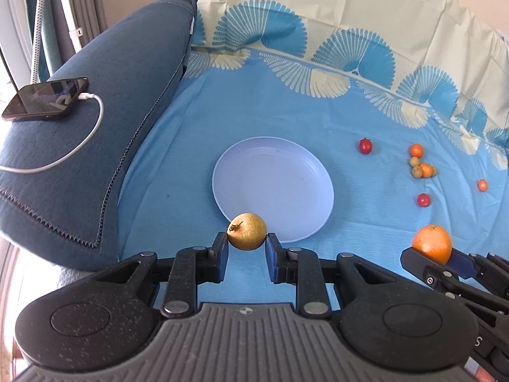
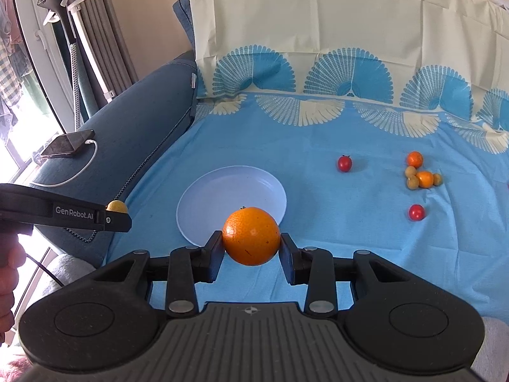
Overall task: Organize fruits
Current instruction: 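Carry both fruits over the plate and open both tools to drop them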
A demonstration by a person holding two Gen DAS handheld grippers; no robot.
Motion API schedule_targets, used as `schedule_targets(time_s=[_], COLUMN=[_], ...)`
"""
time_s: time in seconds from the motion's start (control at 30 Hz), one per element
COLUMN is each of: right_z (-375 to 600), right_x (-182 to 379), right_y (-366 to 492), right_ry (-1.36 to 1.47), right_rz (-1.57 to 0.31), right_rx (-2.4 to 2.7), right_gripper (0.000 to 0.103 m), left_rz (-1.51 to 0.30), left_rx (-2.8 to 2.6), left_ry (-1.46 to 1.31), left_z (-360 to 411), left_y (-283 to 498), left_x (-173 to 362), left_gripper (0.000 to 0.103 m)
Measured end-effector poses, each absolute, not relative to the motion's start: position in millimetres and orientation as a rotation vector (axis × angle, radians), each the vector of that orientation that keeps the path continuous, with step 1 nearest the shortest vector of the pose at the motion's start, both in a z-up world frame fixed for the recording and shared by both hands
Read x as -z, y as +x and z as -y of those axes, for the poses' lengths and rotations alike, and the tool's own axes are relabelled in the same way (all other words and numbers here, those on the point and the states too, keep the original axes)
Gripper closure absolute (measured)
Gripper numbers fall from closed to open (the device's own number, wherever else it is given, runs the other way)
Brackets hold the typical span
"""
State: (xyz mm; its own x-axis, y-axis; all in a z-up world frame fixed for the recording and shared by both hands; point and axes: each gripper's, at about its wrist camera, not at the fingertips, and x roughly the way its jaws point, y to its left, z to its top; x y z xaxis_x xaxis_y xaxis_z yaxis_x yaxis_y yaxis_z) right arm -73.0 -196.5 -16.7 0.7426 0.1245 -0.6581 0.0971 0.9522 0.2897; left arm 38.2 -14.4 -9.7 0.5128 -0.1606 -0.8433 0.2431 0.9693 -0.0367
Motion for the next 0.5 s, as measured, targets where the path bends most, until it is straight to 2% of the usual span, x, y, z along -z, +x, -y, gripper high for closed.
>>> schedule_targets(time_s=[0.5], right_z=[190.2], right_x=[72.7], right_y=[14.6], right_ry=[0.29], right_rz=[-0.841], right_rx=[-0.038], right_gripper=[0.064], left_rz=[-1.065], left_rx=[0.221], left_ry=[0.167], left_z=[37.0], left_y=[115.7], left_x=[66.2], left_gripper=[0.076])
